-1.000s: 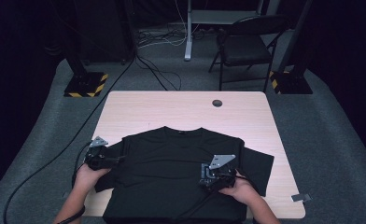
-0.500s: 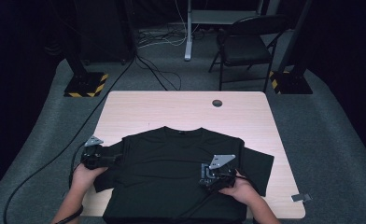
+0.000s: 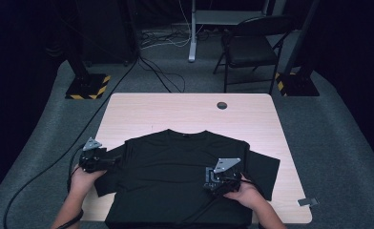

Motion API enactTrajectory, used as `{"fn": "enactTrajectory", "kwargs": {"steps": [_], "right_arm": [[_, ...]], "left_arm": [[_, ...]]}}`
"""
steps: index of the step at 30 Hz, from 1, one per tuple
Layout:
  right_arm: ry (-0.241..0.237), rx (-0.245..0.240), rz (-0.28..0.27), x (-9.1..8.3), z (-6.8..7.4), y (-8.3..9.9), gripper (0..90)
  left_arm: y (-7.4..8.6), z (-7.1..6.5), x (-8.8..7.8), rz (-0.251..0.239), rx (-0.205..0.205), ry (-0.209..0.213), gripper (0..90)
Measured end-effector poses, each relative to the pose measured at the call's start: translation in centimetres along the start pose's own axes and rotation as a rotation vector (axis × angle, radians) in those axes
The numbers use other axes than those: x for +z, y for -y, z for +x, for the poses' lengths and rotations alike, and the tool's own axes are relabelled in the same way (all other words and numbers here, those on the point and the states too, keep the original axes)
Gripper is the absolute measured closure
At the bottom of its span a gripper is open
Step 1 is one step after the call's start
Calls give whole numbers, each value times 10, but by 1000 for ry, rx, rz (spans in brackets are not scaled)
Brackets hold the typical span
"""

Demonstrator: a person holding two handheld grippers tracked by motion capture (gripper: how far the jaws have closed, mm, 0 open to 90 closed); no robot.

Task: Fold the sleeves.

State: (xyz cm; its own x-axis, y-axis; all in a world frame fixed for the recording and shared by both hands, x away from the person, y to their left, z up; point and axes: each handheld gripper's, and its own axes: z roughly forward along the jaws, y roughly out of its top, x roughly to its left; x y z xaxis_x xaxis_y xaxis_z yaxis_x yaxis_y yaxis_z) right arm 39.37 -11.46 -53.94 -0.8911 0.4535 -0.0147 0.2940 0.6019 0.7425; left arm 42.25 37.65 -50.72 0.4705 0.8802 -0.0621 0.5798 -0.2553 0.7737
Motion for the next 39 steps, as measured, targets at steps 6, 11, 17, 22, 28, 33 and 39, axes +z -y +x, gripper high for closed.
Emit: {"fn": "enactTrajectory", "kwargs": {"steps": [6,11,17,22,28,33,39], "right_arm": [[0,0,0,0,0,0,118],[0,0,0,0,0,0,118],[0,0,0,0,0,0,117],[0,-1,0,0,0,0,117],[0,-1,0,0,0,0,117],[0,-1,1,0,0,0,116],[0,-1,1,0,0,0,116]], "left_arm": [[1,3,-1,3,-1,3,198],[1,6,-5,-16,-8,-2,204],[3,11,-7,-10,-30,3,233],[5,15,-7,0,-37,-9,250],[6,17,-7,14,-33,-20,268],[7,19,-7,23,-32,-34,277],[9,26,-13,14,-52,-43,305]]}}
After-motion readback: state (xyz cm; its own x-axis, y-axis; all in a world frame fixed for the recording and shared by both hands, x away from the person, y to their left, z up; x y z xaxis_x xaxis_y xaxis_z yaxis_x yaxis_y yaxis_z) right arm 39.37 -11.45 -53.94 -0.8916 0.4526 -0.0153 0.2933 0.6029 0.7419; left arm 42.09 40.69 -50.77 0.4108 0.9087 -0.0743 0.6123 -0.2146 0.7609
